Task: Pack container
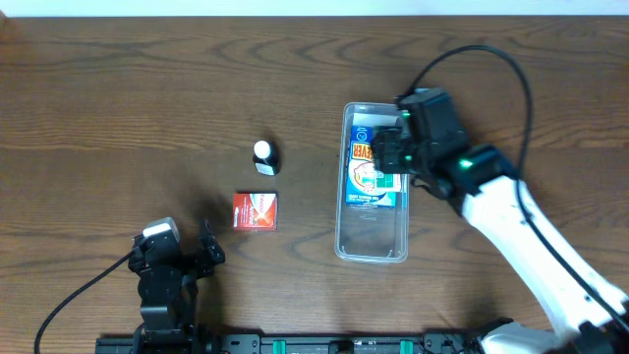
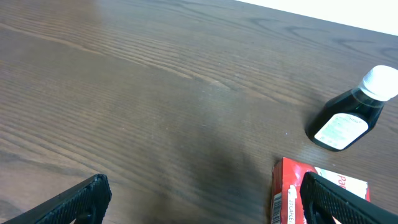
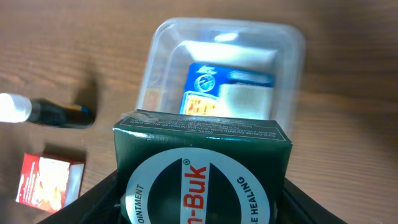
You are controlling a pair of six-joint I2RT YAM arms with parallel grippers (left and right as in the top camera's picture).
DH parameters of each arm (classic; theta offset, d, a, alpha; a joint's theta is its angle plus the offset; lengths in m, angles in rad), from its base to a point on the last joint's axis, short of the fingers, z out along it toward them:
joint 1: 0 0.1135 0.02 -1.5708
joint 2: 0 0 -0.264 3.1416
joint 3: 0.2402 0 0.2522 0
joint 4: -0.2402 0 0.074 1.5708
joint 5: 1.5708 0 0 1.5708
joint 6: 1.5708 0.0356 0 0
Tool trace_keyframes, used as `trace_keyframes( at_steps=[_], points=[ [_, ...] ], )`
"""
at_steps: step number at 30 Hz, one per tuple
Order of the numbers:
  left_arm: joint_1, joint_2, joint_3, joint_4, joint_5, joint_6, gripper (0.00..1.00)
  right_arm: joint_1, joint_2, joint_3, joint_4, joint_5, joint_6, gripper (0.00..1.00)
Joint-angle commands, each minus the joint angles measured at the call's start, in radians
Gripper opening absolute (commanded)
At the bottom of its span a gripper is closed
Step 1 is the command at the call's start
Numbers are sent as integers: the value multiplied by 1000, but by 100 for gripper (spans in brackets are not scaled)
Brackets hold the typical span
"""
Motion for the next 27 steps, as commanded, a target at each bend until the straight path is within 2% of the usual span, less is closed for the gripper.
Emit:
trace_keyframes(
  at_steps=[1,4,7,15,19,23,25,27],
  points=[
    [5,-3,-18,1,-8,17,98,28,95,5,40,10,39,56],
    [5,-3,-18,1,-8,17,98,31,173,5,102,-8,56,58],
    [5,-3,-18,1,-8,17,98,31,220,5,170,-74,46,68],
    [5,-3,-18,1,-8,17,98,30,195,8,184,-99,40,73],
    [5,-3,-18,1,-8,17,98,25,177,8,177,-99,40,68],
    [5,-3,-18,1,-8,17,98,25,155,8,156,-98,37,56],
    [5,-3,-18,1,-8,17,98,25,128,8,137,-99,0,54],
    [5,-3,-18,1,-8,17,98,23,80,11,104,-98,-47,57]
  ],
)
